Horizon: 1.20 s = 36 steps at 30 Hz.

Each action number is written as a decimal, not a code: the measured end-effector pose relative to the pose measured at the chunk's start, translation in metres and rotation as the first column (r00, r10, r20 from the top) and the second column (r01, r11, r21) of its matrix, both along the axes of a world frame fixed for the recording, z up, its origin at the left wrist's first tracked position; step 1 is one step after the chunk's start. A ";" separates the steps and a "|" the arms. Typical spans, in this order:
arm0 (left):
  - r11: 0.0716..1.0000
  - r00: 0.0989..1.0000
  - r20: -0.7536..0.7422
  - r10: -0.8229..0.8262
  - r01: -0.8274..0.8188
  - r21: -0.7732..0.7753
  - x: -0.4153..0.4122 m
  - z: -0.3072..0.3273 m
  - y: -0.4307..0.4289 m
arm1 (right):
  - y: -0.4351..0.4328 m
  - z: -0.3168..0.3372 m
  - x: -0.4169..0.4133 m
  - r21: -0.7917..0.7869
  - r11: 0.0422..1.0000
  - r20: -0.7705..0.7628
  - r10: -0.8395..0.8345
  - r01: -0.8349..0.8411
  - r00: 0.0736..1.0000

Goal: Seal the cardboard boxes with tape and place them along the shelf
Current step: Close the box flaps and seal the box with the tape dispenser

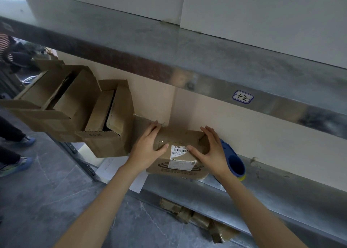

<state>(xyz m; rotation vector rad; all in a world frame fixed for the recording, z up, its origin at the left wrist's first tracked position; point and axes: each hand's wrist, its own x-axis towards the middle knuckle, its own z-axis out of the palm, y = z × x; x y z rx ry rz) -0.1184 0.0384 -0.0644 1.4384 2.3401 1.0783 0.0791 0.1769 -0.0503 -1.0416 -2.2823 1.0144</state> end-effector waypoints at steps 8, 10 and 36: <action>0.976 0.985 0.166 0.048 -0.081 0.202 0.018 -0.010 -0.001 | 0.000 -0.006 0.002 0.036 0.999 -0.042 0.036 -0.034 0.998; 0.976 0.986 0.164 0.041 -0.075 0.207 0.018 -0.009 0.001 | 0.002 -0.006 0.002 0.044 0.998 -0.039 0.042 -0.040 0.998; 0.994 0.989 0.139 -0.058 0.044 0.101 0.017 -0.008 -0.033 | 0.002 -0.003 0.003 0.190 0.981 0.034 0.024 -0.030 0.999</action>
